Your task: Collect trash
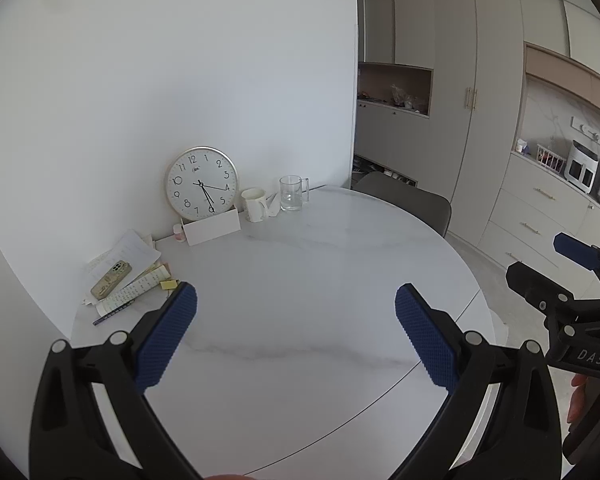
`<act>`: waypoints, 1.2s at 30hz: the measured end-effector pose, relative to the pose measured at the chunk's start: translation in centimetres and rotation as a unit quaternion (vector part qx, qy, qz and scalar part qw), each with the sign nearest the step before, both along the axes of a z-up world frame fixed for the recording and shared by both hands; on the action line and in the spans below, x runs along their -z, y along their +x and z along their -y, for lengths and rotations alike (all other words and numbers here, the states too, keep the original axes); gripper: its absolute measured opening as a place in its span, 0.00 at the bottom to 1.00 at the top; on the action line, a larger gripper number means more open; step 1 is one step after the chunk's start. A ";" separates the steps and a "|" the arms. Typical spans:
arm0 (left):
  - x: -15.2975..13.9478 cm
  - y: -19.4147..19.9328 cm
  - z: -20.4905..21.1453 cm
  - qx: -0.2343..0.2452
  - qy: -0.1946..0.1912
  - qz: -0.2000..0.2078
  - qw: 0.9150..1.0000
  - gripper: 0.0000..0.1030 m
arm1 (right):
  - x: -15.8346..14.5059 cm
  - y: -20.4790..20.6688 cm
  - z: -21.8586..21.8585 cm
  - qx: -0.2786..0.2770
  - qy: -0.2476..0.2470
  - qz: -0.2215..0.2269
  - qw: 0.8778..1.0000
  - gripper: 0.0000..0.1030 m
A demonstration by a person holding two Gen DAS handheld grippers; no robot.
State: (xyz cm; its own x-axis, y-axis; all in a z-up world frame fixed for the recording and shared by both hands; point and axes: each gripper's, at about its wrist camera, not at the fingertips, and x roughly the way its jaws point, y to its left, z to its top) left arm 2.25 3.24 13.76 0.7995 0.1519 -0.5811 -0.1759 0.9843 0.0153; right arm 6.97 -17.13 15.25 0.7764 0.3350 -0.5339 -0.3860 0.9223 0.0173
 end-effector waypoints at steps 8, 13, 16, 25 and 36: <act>0.3 0.0 -0.1 0.006 -0.006 -0.004 1.000 0.92 | 0.4 0.0 -0.1 0.002 -0.002 -0.002 1.000 0.98; 0.4 0.0 -0.2 0.009 -0.007 -0.005 1.000 0.92 | 0.7 0.0 -0.2 0.004 -0.003 -0.004 1.000 0.98; 0.5 0.0 -0.2 0.009 -0.008 -0.006 1.000 0.92 | 0.9 0.1 -0.2 0.005 -0.004 -0.007 1.000 0.98; 0.7 -0.2 -0.3 0.010 -0.007 -0.007 1.000 0.92 | 1.2 -0.1 0.2 0.009 -0.003 -0.009 1.000 0.98; 0.9 -0.2 -0.4 0.013 -0.009 -0.008 1.000 0.92 | 1.7 -0.2 0.7 0.017 -0.008 -0.015 1.000 0.98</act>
